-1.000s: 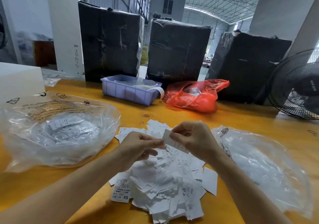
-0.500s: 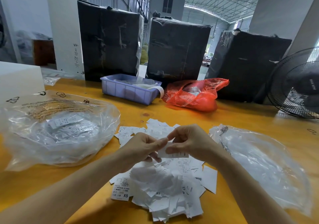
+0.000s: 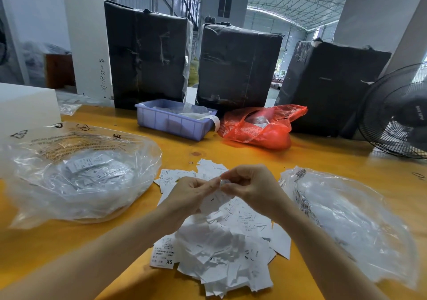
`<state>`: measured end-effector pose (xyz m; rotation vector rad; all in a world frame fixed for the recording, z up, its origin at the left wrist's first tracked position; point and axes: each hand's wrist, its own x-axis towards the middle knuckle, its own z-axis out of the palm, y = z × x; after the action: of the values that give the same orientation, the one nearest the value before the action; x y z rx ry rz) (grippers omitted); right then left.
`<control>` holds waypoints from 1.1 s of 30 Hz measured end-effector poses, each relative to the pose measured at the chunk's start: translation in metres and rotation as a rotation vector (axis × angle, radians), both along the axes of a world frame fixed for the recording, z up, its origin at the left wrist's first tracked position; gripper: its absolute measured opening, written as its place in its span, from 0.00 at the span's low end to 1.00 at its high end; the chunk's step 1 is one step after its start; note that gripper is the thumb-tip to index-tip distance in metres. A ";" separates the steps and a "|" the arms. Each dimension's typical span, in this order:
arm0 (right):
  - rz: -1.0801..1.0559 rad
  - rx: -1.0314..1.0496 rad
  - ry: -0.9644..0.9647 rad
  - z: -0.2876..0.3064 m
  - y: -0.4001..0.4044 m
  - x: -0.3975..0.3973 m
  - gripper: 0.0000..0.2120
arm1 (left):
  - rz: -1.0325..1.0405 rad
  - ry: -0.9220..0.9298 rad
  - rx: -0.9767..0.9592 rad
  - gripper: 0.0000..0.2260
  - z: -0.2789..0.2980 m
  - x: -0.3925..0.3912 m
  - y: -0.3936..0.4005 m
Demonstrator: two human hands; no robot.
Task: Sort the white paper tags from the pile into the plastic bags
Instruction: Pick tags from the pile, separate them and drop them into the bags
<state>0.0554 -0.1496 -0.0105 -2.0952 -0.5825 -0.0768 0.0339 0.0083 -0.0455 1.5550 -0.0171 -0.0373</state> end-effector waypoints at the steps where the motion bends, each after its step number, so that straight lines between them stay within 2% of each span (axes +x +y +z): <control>1: 0.018 0.000 0.010 -0.001 0.002 -0.001 0.11 | 0.007 -0.008 0.005 0.15 -0.001 -0.001 -0.001; 9: -0.012 0.137 0.113 0.000 0.006 -0.003 0.16 | 0.165 0.079 -0.161 0.15 0.002 0.001 -0.003; 12: 0.011 0.069 0.069 -0.004 0.013 -0.007 0.18 | 0.170 0.086 -0.185 0.15 0.003 -0.001 -0.004; 14: 0.017 0.048 0.049 -0.004 0.014 -0.009 0.16 | 0.176 0.091 -0.192 0.15 0.004 -0.001 -0.003; 19: 0.027 0.145 0.071 0.000 0.009 -0.008 0.10 | 0.124 0.095 -0.152 0.15 0.004 -0.001 -0.002; 22: 0.023 0.177 0.128 -0.001 0.009 -0.007 0.06 | 0.037 0.115 -0.149 0.16 0.004 -0.002 -0.002; 26: -0.068 0.323 0.242 0.000 0.003 -0.002 0.02 | -0.050 0.146 -0.095 0.16 0.010 0.001 0.006; 31: -0.128 0.433 0.369 0.001 -0.003 0.003 0.03 | -0.082 0.106 -0.053 0.06 0.013 0.004 0.016; 33: -0.141 0.463 0.384 0.001 -0.003 0.005 0.02 | -0.077 0.094 -0.045 0.05 0.013 0.005 0.019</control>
<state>0.0599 -0.1530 -0.0094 -1.6372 -0.1617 0.1012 0.0387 0.0270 -0.0324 1.5057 -0.0035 -0.1703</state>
